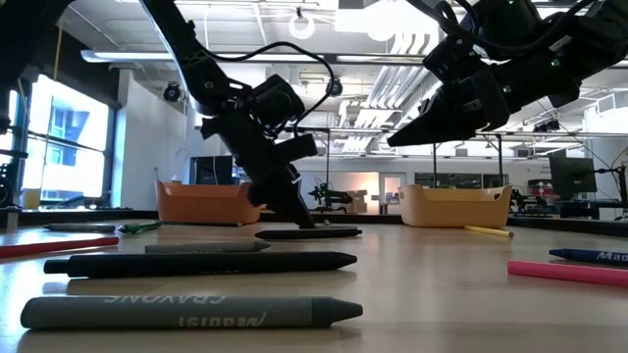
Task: Sort crayons/erasers/pens/pencils in bins
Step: Put the gray crayon into the orange bin, then put the black pen into the yellow bin
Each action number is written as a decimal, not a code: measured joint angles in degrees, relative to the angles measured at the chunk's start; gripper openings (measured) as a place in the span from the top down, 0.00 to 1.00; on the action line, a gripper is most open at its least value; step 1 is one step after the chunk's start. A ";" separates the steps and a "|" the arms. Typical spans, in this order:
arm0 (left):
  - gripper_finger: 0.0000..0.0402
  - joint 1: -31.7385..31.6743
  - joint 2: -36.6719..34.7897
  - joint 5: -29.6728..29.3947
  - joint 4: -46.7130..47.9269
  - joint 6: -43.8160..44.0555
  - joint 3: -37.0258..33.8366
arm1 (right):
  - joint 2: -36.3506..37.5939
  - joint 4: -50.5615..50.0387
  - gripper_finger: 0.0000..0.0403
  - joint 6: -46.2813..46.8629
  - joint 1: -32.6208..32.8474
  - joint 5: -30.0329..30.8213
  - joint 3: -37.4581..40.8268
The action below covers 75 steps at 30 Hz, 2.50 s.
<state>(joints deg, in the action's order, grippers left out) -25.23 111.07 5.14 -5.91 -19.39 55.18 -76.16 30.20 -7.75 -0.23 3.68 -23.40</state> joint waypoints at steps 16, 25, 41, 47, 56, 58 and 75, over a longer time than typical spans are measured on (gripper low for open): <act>0.99 0.33 -2.09 -1.27 6.02 -2.23 -0.01 | 0.00 0.00 1.00 0.02 0.00 -0.22 0.00; 1.00 0.28 -8.85 -5.14 13.94 -2.26 -0.17 | 0.00 -0.43 1.00 0.24 0.00 0.13 0.02; 1.00 -1.02 -24.37 -12.42 25.90 0.59 -0.05 | 0.00 -0.83 1.00 0.24 0.02 0.06 0.02; 1.00 -0.52 -24.17 -3.95 19.07 -1.29 -4.45 | 0.00 -0.42 1.00 1.09 -0.44 1.19 0.02; 1.00 0.40 -24.74 6.96 -10.29 1.01 -19.05 | -1.17 -4.60 1.00 -2.19 -7.86 2.14 -8.26; 1.00 0.96 -24.92 8.70 -18.39 1.89 -21.66 | -3.73 -8.65 1.00 -3.32 -10.48 -0.45 -13.41; 1.00 -1.45 -30.99 9.66 -48.08 7.51 -37.44 | -27.38 -34.29 1.00 -10.17 -26.57 -13.40 -44.23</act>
<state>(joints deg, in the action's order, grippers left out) -26.68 80.07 14.79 -54.00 -11.88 17.74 -103.54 -4.09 -17.92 -26.80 -9.71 -67.63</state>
